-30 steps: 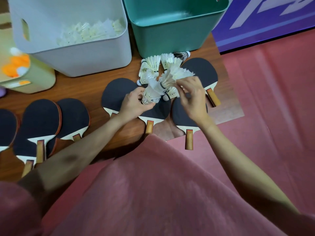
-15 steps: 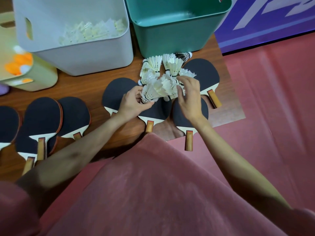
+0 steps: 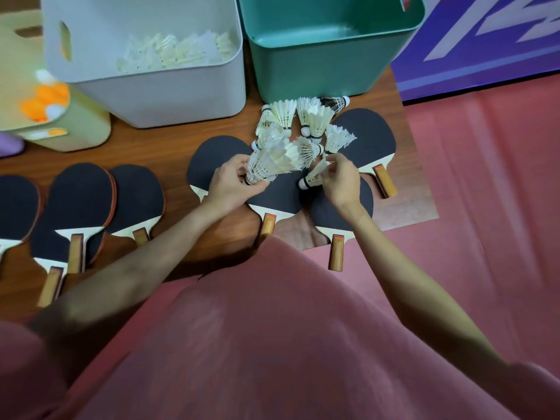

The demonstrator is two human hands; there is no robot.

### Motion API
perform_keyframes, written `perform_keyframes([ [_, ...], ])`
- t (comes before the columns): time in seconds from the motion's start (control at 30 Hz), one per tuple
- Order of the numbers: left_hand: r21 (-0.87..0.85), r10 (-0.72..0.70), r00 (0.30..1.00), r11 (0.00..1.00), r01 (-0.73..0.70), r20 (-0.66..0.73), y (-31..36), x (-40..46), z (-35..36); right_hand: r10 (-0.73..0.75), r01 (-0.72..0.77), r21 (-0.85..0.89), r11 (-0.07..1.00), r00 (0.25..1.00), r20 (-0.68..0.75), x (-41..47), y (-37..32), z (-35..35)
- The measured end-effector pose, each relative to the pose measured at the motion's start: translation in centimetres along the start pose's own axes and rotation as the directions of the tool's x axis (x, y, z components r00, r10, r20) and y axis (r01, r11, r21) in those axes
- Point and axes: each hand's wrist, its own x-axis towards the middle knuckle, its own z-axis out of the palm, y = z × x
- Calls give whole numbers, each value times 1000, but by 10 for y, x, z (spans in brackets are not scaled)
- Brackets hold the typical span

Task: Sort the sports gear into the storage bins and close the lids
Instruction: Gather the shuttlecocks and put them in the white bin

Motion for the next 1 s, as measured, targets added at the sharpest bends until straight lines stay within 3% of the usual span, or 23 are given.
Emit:
perform_keyframes([
  [0.27,5,8,997,1000,-8,-75,-8,-5,-32,-240,338,275,900,911,-334,-28,-52,-37],
  [0.57,32,104,982,994,-100,-157,3,6,-88,-425,478,381,791,878,-219,-23,-137,-10],
  [0.73,15,138,957,990,-139,-256,12,22,-136,-480,530,390,753,848,-225,-9,-191,4],
  [1.0,185,181,931,975,-126,-317,18,89,-218,-530,571,309,761,821,-211,43,-260,22],
])
